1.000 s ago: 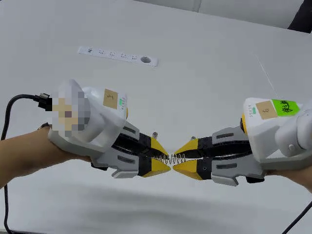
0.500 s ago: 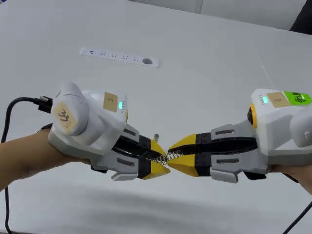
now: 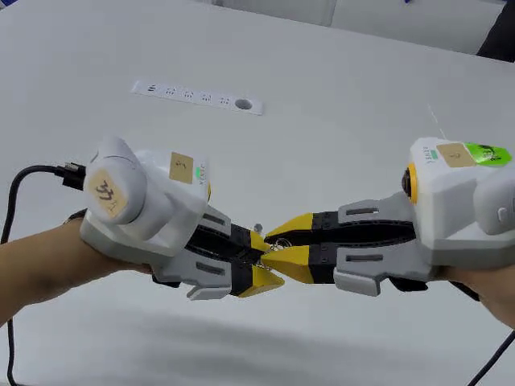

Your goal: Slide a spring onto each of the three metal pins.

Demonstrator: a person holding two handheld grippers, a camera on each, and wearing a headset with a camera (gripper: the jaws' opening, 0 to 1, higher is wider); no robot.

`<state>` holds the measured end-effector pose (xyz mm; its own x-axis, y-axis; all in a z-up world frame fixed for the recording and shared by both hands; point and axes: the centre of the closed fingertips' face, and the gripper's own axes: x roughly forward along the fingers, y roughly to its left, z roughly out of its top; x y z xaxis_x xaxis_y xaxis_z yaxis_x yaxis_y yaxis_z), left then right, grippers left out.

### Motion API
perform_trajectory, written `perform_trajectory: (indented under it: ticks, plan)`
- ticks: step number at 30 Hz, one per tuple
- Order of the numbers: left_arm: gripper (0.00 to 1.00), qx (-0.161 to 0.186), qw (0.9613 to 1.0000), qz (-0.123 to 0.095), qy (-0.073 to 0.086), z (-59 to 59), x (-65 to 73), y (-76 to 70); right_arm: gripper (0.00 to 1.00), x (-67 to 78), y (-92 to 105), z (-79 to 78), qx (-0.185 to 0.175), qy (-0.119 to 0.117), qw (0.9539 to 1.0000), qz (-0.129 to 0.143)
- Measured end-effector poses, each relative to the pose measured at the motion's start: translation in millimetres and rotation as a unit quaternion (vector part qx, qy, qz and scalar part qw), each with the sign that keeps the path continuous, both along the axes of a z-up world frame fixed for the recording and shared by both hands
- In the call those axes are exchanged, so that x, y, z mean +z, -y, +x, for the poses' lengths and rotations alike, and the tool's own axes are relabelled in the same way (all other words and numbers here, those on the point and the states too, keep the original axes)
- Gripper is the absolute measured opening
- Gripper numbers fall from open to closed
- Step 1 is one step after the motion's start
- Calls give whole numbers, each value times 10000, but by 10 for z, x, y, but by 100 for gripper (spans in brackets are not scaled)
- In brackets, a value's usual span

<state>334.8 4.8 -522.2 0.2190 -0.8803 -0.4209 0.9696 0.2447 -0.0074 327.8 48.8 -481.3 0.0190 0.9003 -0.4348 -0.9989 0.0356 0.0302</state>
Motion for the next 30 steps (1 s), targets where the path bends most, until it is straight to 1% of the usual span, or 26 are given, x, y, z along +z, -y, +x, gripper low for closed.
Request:
perform_trajectory:
  ticks: [3, 9, 10, 11, 12, 14, 16, 18, 19, 22, 24, 26, 28, 29, 30]
  plan:
    - [10, 30, 10000, -43, -12, 12, 13, 1, 11, 12, -3, 9, 21, 83, 9999, -83]
    - [11, 133, 9998, -118, -48, 43, 29, -12, 11, 8, 14, 51, -64, 113, 9999, -104]
    - [11, 147, 9998, -125, -88, 40, 31, -15, 11, 8, 13, 49, -56, 116, 9999, -104]
    - [11, 155, 9996, -171, -169, 29, 46, -13, 11, 18, 9, 43, -34, 101, 9999, -75]
    - [12, 165, 9995, -197, -195, 29, 61, -17, 11, 31, 8, 39, -16, 95, 9999, -55]
    - [13, 247, 9993, -228, -174, 53, 84, -37, 11, 58, 18, 51, -12, 102, 9999, -47]
    - [16, 363, 9990, -235, -143, 100, 94, -74, 11, 87, 38, 89, -43, 124, 9999, -40]
    - [21, 521, 9985, -164, -87, 169, 78, -140, 11, 116, 70, 140, -112, 152, 9998, -19]
    - [23, 556, 9983, -144, -83, 185, 71, -167, 11, 127, 88, 164, -147, 162, 9998, -18]
    - [26, 696, 9974, -124, -102, 230, 57, -259, 11, 159, 166, 266, -286, 191, 9994, 7]
    - [30, 833, 9963, -171, -103, 261, 64, -328, 11, 147, 252, 379, -427, 261, 9987, -70]
    - [35, 932, 9954, -202, -107, 279, 63, -400, 11, 118, 365, 528, -632, 330, 9973, -185]
    - [39, 1003, 9947, -224, -75, 283, 65, -475, 11, 101, 466, 678, -831, 325, 9958, -205]
    - [41, 1038, 9943, -225, -65, 287, 63, -511, 11, 81, 519, 762, -962, 350, 9944, -251]
    - [43, 1095, 9937, -227, -65, 296, 61, -560, 11, 37, 593, 874, -1130, 382, 9922, -366]
